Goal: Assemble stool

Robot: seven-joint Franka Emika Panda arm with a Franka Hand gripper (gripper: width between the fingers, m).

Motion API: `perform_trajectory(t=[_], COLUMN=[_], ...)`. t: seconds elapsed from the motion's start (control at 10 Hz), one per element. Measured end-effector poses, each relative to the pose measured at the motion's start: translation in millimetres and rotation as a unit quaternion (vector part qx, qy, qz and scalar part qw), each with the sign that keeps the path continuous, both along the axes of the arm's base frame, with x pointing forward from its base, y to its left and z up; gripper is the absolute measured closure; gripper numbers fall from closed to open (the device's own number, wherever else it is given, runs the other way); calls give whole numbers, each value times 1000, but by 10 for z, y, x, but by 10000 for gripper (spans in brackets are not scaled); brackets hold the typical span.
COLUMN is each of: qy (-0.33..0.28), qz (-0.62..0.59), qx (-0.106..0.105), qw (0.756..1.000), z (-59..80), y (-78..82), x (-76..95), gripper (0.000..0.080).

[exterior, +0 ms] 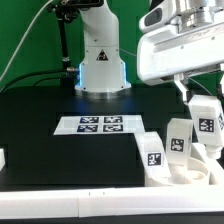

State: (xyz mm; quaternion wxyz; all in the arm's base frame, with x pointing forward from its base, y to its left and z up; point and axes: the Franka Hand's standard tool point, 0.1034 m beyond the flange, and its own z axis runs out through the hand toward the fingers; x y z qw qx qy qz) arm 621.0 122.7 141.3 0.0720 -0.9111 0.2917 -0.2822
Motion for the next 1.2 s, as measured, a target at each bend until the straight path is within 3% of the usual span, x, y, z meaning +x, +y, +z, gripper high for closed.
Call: perform_trajectory(t=[0.2,0.4,0.5,0.8,1.2], qy=[2,0,-10,-13,-18], qz=[2,16,20,25,30], qx=[-3,-32,-41,-45,-54], qw=[1000,999,999,999,998], z=[-26,-133,-67,-1,-104], y=[-7,-52,-131,-179,-168], x=[-6,35,72,97,61], gripper=[479,479,479,479,479])
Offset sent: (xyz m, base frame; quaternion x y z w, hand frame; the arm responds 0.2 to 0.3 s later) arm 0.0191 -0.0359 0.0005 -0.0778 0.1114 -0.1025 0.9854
